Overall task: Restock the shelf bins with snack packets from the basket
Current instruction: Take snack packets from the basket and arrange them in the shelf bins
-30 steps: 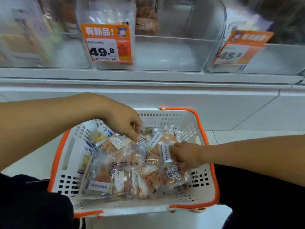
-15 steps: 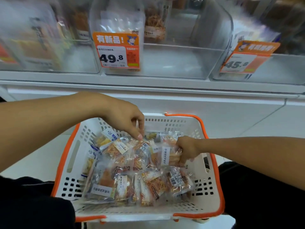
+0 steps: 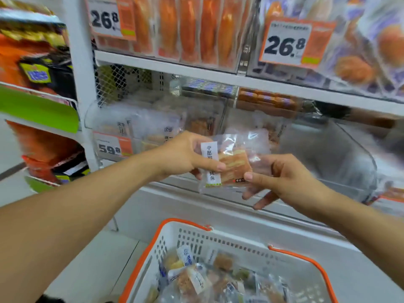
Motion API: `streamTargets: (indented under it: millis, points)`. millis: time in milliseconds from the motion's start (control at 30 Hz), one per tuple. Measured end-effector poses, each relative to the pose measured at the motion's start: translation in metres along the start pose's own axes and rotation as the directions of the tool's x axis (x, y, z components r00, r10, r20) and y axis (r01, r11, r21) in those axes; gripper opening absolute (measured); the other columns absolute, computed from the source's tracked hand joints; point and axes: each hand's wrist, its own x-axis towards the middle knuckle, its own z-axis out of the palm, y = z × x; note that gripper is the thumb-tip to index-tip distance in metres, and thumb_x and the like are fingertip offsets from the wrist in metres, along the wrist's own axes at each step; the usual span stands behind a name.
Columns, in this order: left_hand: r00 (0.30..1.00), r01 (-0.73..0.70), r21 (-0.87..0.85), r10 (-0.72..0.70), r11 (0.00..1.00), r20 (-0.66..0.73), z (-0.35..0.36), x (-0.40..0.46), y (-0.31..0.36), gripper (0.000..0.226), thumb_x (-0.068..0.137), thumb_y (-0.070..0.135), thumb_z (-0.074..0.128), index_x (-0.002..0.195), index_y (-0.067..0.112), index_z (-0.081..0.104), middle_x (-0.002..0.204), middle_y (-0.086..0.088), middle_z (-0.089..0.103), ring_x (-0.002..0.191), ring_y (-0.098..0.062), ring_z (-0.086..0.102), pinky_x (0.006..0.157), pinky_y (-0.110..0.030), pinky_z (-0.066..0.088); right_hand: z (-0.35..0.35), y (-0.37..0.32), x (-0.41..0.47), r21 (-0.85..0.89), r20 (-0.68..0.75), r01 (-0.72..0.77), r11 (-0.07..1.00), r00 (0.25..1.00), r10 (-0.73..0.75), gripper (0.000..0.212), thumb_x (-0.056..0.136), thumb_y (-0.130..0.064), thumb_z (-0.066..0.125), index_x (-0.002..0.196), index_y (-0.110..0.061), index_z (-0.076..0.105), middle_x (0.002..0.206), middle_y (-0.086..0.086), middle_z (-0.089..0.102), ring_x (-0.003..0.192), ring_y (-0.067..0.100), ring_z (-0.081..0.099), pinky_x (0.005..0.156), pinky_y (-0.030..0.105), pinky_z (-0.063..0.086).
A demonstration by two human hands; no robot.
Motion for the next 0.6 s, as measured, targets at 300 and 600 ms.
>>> streamTargets:
  millis: [300,600]
  points:
    - [0.695,0.04,-0.079,-0.085,0.996,-0.714,-0.067,0.006,-0.036,0.019,0.083,0.03,0.077,0.087,0.026,0.058,0.093,-0.012,0.068,0.081,-0.03,0.069,0.065,-0.03,0.049,0.021,-0.075,0.11,-0.975,0.032,0.141,0.171,0.853,-0.521,0.017,0.094,-0.028,0.055,0.082,-0.017,0.062,0.073,0.002,0.058,0.066,0.027,0.052,0.058,0.034,0.037]
    - [0.738,0.071,-0.028,-0.072,0.997,-0.671,-0.064,0.014,-0.045,0.015,0.092,0.015,0.059,0.08,0.025,0.06,0.086,-0.009,0.07,0.075,-0.027,0.068,0.064,-0.031,0.046,0.047,-0.063,0.206,-0.999,0.007,0.01,0.04,0.998,-0.068,0.024,0.092,-0.01,0.062,0.115,-0.003,0.061,0.099,0.01,0.059,0.088,0.028,0.057,0.075,0.038,0.05]
